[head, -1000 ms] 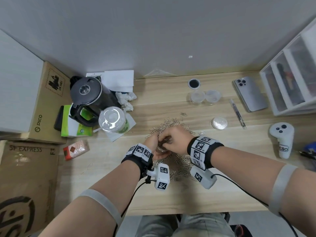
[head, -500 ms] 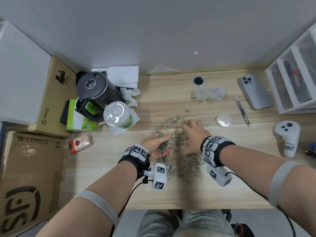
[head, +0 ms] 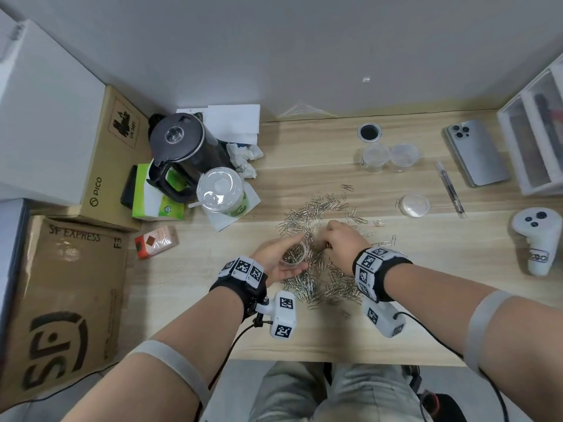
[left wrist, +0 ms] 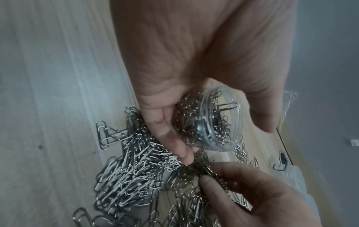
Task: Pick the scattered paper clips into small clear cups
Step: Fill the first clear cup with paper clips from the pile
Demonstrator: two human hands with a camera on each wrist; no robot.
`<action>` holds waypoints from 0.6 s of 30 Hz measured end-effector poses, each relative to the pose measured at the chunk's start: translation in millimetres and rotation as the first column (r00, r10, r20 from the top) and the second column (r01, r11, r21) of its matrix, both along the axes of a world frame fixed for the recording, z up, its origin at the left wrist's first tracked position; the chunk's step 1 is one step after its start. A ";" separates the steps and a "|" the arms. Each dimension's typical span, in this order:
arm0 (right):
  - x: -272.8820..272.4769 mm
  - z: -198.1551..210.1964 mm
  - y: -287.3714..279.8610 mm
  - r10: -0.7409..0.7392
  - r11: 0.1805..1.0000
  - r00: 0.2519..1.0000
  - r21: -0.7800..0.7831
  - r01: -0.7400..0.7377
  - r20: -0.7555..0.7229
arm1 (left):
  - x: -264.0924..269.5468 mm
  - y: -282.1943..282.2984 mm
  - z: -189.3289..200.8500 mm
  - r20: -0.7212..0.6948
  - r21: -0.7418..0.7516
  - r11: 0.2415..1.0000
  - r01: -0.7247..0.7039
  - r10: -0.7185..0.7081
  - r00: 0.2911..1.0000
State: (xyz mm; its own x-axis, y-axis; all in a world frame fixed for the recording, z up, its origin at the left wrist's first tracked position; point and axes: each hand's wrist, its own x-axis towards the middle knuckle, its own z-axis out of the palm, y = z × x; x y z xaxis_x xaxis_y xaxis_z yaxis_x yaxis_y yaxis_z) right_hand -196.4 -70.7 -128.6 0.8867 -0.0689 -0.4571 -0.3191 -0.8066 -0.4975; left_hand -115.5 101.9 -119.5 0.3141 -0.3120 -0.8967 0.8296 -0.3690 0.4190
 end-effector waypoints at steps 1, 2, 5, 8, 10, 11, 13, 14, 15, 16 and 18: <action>0.0 1.9 -1.6 -0.013 1.000 1.000 0.006 0.013 -0.002 | -0.4 -1.0 0.0 -0.002 0.018 1.000 -0.023 0.023 1.000; 0.2 4.8 -3.6 -0.026 1.000 1.000 0.004 0.026 0.007 | -0.6 -3.0 0.7 -0.012 0.036 0.998 -0.045 0.045 0.999; 2.2 20.6 -10.8 -0.065 0.998 0.994 0.027 0.063 0.087 | 0.9 -10.2 7.0 -0.047 0.049 0.995 -0.084 0.087 0.995; 7.0 40.4 -15.7 -0.120 0.990 0.974 0.097 0.103 0.191 | 1.9 -17.0 8.6 -0.048 0.079 0.991 -0.111 0.115 0.992; 12.0 48.2 -17.0 -0.128 0.986 0.965 0.132 0.099 0.230 | 1.1 -23.3 13.3 -0.050 0.090 0.989 -0.118 0.123 0.991; 14.0 51.1 -16.2 -0.115 0.986 0.963 0.143 0.081 0.242 | 0.1 -26.9 16.7 -0.046 0.090 0.988 -0.127 0.132 0.990; 16.8 55.1 -11.9 -0.065 0.988 0.967 0.153 0.027 0.248 | -2.1 -33.6 20.3 -0.027 0.083 0.987 -0.134 0.137 0.990; 17.3 54.8 -8.7 -0.040 0.989 0.968 0.151 0.002 0.247 | -3.3 -36.5 21.3 -0.027 0.071 0.989 -0.133 0.135 0.990; 17.1 54.3 -5.1 -0.018 0.989 0.970 0.145 -0.018 0.243 | -4.6 -38.5 22.7 -0.030 0.054 0.989 -0.135 0.136 0.990; 16.6 53.5 -1.7 0.001 0.990 0.971 0.137 -0.034 0.239 | -5.9 -40.8 24.1 -0.024 0.046 0.991 -0.129 0.130 0.991; 14.5 51.4 3.0 0.016 0.990 0.971 0.136 -0.049 0.238 | -7.6 -46.0 25.1 -0.010 0.038 0.994 -0.105 0.106 0.994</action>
